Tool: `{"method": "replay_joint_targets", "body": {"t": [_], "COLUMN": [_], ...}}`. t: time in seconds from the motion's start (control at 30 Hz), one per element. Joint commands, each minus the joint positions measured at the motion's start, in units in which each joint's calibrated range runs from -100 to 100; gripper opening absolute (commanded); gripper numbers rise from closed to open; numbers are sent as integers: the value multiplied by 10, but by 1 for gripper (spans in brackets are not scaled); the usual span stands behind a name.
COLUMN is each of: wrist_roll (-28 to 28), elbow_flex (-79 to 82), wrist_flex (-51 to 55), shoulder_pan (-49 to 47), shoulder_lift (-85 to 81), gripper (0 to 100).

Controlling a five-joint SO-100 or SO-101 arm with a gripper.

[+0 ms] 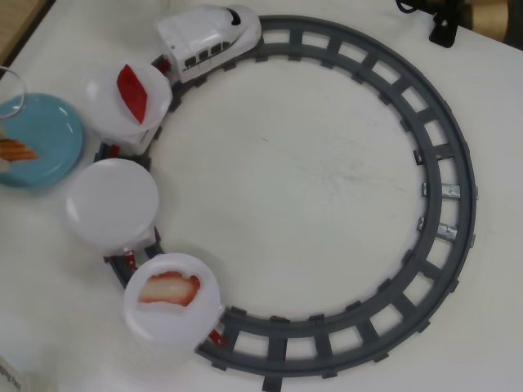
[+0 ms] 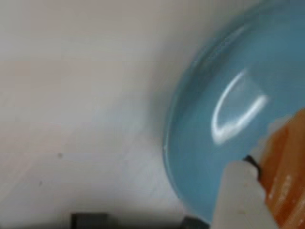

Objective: Pick up the sushi from the Shinkansen and put it on the blue dish

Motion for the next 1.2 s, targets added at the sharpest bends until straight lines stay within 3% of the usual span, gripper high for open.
{"method": "replay_joint_targets", "body": {"t": [0.0, 0.2, 0.4, 0.57, 0.83, 1.17], "wrist_roll": [1, 1, 1, 1, 6, 2], "elbow_flex": [-89, -193, -218, -211, -229, -433], "wrist_flex": [-6, 1, 2, 4, 48, 171], "shoulder_pan": [-3, -3, 1, 3, 16, 37], "shoulder_lift": [44, 131, 156, 157, 149, 146], "gripper": [3, 4, 18, 23, 24, 23]}}
